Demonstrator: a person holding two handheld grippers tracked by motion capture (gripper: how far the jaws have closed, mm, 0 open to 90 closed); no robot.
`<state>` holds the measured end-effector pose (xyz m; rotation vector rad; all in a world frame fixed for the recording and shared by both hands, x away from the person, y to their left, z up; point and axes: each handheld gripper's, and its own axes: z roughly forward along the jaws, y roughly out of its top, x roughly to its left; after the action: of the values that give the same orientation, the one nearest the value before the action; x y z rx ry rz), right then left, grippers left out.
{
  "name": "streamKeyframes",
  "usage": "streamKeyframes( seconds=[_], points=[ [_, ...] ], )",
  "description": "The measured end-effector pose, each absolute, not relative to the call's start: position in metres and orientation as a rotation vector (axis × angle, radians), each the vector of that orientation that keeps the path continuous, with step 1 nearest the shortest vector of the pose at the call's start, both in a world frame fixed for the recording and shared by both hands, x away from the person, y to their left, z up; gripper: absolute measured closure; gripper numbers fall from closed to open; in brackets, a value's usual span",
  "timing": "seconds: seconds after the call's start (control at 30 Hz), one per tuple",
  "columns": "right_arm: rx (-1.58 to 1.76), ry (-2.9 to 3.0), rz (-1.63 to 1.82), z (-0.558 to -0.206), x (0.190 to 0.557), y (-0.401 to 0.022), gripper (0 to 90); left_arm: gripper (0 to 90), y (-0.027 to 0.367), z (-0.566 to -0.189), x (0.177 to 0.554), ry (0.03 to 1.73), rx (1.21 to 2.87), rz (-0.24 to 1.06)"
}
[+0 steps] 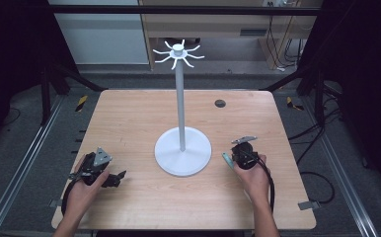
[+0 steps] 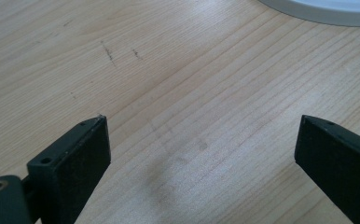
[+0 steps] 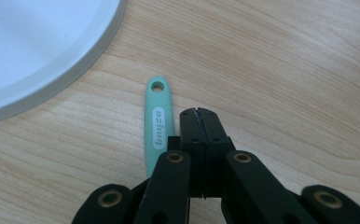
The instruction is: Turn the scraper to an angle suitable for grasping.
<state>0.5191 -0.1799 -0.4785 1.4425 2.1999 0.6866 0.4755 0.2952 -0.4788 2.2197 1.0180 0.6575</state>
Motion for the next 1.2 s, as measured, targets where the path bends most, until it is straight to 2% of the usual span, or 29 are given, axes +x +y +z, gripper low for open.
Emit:
streamKeyframes(
  seconds=[0.87,1.03,1.2],
  points=[
    [1.333,2.385,0.785,-0.478,0.507,-0.163,90.0,3.3,0.293,-0.479,0.475,1.010,2.244,0.659],
    [1.286,2.401,0.773,-0.468,0.504,-0.156,85.2,3.3,0.294,-0.480,0.475,1.012,2.243,0.659],
    [1.251,2.469,0.692,-0.457,0.507,-0.145,74.3,3.3,0.292,-0.480,0.475,1.002,2.251,0.653]
  ],
)
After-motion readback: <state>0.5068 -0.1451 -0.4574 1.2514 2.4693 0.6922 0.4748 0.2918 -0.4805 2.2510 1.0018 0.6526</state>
